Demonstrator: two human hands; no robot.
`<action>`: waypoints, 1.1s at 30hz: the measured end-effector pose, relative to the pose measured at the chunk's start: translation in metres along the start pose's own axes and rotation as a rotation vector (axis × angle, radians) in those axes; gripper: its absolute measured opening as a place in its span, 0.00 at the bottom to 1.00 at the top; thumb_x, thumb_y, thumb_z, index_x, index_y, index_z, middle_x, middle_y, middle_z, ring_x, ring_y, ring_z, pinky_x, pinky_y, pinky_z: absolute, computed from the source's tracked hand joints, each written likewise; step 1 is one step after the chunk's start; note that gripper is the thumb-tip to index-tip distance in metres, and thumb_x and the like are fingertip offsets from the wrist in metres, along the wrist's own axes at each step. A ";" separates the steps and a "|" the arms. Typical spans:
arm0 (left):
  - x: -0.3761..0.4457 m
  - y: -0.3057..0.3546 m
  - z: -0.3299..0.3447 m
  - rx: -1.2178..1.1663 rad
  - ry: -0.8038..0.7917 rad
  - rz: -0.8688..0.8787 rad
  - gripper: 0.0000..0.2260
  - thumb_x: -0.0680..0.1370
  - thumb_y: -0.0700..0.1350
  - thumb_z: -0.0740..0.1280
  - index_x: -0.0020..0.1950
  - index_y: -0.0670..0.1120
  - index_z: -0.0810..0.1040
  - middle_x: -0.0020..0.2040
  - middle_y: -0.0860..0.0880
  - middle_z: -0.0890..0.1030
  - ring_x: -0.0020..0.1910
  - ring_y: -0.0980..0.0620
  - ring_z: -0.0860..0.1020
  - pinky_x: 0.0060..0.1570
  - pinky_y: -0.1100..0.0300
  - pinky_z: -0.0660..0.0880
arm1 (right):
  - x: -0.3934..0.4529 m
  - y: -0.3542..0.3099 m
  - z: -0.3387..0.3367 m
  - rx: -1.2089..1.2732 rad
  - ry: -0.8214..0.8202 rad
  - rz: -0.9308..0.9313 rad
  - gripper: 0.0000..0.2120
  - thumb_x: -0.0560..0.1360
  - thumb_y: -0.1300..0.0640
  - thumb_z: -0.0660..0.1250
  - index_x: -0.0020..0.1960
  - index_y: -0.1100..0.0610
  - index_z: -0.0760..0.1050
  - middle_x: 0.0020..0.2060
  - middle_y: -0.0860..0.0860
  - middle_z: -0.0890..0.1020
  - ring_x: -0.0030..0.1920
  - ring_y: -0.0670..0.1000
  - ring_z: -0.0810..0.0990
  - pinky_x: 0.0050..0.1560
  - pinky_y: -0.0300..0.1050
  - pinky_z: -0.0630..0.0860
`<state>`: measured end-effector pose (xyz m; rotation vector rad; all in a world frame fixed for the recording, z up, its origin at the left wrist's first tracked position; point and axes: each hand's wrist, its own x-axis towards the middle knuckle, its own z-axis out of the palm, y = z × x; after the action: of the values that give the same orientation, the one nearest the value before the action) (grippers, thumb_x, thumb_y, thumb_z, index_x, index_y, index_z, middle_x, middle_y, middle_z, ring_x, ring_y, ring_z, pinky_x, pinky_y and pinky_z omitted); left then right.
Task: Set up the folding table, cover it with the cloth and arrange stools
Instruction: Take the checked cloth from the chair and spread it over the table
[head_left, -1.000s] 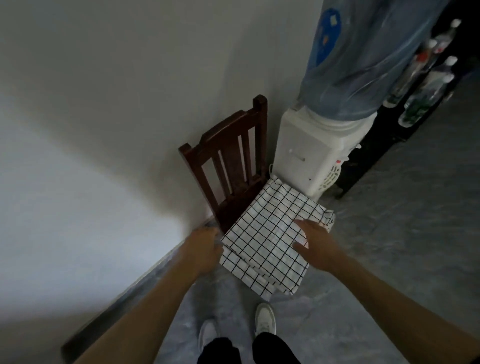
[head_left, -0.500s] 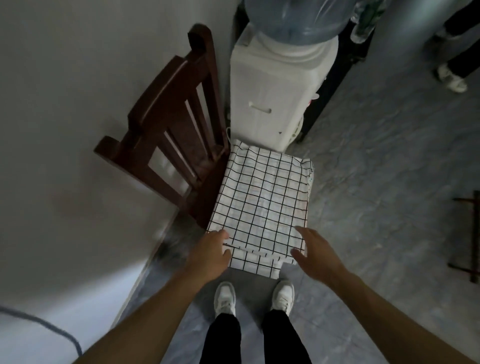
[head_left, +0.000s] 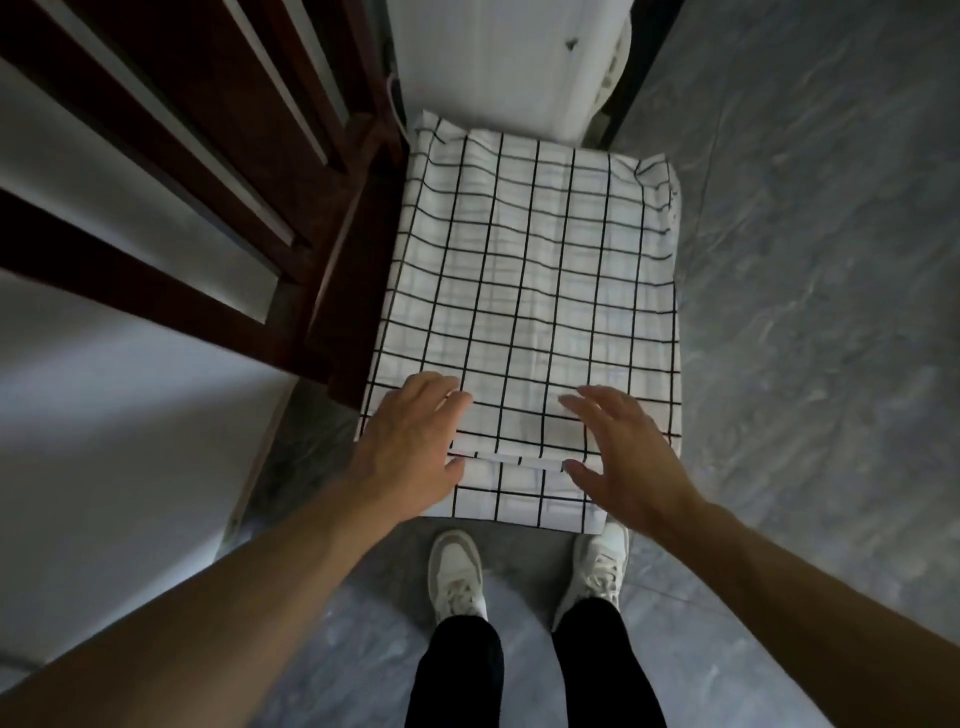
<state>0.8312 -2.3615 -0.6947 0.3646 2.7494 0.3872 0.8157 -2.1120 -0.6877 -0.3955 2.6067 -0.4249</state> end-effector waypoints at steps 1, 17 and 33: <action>0.000 -0.003 0.007 0.019 -0.017 0.015 0.29 0.70 0.51 0.75 0.68 0.46 0.72 0.70 0.48 0.70 0.71 0.48 0.66 0.67 0.52 0.67 | 0.004 0.001 0.010 -0.019 -0.007 -0.001 0.35 0.73 0.49 0.73 0.75 0.50 0.63 0.74 0.52 0.65 0.74 0.53 0.62 0.71 0.53 0.66; 0.010 -0.019 0.022 0.047 0.044 0.084 0.19 0.65 0.34 0.76 0.54 0.45 0.79 0.61 0.49 0.78 0.59 0.48 0.77 0.46 0.57 0.79 | 0.006 0.010 0.050 -0.109 0.045 -0.033 0.40 0.67 0.41 0.75 0.74 0.47 0.61 0.76 0.50 0.60 0.76 0.54 0.57 0.71 0.53 0.62; 0.021 -0.002 -0.062 0.002 0.265 0.147 0.02 0.77 0.40 0.66 0.48 0.43 0.75 0.40 0.48 0.76 0.37 0.50 0.74 0.34 0.53 0.75 | 0.011 0.010 -0.022 -0.074 0.231 0.074 0.06 0.78 0.57 0.67 0.43 0.56 0.79 0.35 0.49 0.77 0.32 0.51 0.76 0.32 0.46 0.76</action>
<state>0.7894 -2.3712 -0.6458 0.5543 2.9888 0.5026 0.7939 -2.1015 -0.6776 -0.2876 2.8583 -0.3685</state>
